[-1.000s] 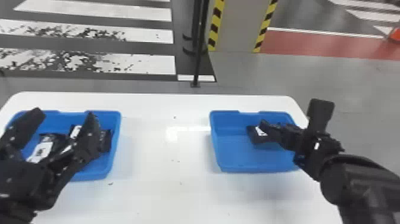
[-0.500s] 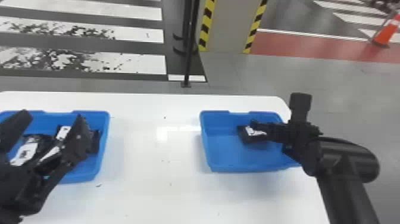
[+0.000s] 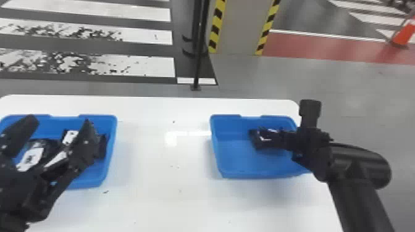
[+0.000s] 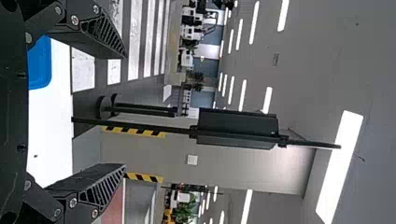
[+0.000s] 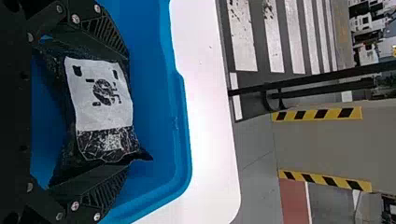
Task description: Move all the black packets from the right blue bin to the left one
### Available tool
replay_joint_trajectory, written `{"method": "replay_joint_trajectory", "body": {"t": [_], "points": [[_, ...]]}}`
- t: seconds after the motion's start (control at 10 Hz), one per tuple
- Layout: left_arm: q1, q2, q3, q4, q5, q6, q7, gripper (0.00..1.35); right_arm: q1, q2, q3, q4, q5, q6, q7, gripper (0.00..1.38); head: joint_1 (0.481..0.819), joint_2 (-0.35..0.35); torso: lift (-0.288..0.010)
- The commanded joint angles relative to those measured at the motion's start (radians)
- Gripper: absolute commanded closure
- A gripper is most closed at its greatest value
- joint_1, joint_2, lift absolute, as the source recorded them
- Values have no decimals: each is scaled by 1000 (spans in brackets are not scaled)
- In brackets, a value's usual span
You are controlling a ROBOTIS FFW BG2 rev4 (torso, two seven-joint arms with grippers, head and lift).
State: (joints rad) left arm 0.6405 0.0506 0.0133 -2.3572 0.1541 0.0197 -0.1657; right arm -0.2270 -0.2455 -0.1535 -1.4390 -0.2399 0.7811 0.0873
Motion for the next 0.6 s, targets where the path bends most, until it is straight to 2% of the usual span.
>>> {"method": "replay_joint_trajectory", "body": {"t": [0.0,0.1,0.2,0.3,0.5], "points": [[0,0,1,2,1,0,-2,222,-11,0,0,39,-15,4,0,203,695,-200,-140],[0,0,1,5,1,0,-2,222,-11,0,0,39,-19,26,0,272,695,-200,-140],[0,0,1,5,1,0,-2,222,-11,0,4,34,-21,43,2,759,695,-200,-140],[-2,0,1,7,3,-3,-2,222,-9,0,4,34,-45,43,0,1102,695,-198,-140],[-2,0,3,12,7,-7,-2,222,-1,0,6,31,-51,26,2,1142,695,-190,-140]]}}
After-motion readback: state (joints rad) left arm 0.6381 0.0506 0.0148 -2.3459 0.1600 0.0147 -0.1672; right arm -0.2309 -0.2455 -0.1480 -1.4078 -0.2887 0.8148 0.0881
